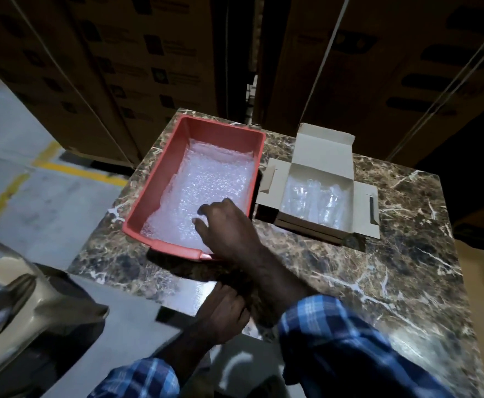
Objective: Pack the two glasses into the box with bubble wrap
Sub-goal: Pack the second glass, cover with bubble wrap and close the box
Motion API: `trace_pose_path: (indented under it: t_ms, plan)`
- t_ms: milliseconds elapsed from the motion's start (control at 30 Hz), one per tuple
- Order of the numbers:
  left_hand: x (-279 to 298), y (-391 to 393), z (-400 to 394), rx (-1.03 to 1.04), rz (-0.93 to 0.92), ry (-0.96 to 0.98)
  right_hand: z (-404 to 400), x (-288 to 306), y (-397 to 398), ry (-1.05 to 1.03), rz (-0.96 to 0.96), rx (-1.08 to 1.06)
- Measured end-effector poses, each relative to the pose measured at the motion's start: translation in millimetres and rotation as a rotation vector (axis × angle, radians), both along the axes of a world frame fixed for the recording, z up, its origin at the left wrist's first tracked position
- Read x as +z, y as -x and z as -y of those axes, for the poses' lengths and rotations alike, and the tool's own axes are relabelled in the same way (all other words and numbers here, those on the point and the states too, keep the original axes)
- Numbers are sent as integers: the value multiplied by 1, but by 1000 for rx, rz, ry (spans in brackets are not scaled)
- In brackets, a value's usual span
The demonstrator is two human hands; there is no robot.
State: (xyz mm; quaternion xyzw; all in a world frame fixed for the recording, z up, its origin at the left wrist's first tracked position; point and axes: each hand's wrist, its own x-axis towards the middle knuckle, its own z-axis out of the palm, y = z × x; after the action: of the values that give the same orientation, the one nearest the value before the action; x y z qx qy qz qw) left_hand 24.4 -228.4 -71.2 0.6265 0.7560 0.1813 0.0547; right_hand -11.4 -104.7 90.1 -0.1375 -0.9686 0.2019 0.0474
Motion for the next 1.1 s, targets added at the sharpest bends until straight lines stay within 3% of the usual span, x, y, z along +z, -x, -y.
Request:
trace_pose_path:
  t_ms: [167,400,500,667,767,1000,1100]
  plan:
    - [-7,51,55,15,-54,6,28,-28,44,288,260,-99]
    - [-17,75,71,-2,-18,27,23,-48,73,442,264,-246]
    - [-17,75,70,3,-11,76,19,-38,72,555,162,-290]
    - [-19,72,69,-1,-41,65,4,2,54,1102,-207,-476]
    - [-16,67,62,-8,-71,13,-21,26,32,1294,-425,-576]
    - [-13,33,34,-65,-52,66,-106,39,-59,1144,-699,-921]
    - [-14,13,16,-79,-35,93,-142,34,-108,976,-775,-1041]
